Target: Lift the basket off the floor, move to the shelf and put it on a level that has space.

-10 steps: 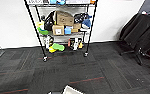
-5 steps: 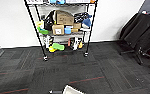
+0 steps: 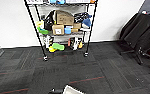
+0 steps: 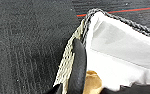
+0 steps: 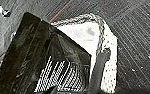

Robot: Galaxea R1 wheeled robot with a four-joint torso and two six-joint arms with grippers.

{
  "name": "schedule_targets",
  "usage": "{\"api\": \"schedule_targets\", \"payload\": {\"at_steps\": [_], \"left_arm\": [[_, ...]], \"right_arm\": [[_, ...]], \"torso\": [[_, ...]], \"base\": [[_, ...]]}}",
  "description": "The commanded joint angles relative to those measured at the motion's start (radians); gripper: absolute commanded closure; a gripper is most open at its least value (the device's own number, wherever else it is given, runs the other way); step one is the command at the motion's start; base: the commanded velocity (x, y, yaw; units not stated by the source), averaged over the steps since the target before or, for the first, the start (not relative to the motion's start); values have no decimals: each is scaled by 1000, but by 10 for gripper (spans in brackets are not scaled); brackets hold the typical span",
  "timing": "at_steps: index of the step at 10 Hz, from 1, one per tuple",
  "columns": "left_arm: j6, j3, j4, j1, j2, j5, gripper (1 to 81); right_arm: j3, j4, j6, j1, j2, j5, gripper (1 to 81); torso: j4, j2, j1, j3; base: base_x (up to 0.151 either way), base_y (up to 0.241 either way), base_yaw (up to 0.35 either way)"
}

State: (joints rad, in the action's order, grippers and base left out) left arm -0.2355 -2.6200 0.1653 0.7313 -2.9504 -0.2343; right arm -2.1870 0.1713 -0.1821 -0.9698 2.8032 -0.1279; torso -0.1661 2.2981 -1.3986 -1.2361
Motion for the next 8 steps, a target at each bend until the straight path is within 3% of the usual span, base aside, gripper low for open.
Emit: {"api": "schedule_targets", "payload": {"at_steps": [1, 5, 8], "left_arm": [[7, 18, 10, -91, 0, -65, 10], [7, 50, 0, -85, 5, -80, 10], [7, 66, -4, -85, 8, -83, 10]], "right_arm": [[26, 7, -3, 67, -12, 39, 10], [53, 10, -28, 48, -12, -42, 10], [92, 8, -37, 56, -18, -53, 10]], "torso": [[0, 0, 0, 0], [0, 0, 0, 0], [0, 0, 0, 0]], "base": [[0, 0, 0], [0, 0, 0], [0, 0, 0]]}}
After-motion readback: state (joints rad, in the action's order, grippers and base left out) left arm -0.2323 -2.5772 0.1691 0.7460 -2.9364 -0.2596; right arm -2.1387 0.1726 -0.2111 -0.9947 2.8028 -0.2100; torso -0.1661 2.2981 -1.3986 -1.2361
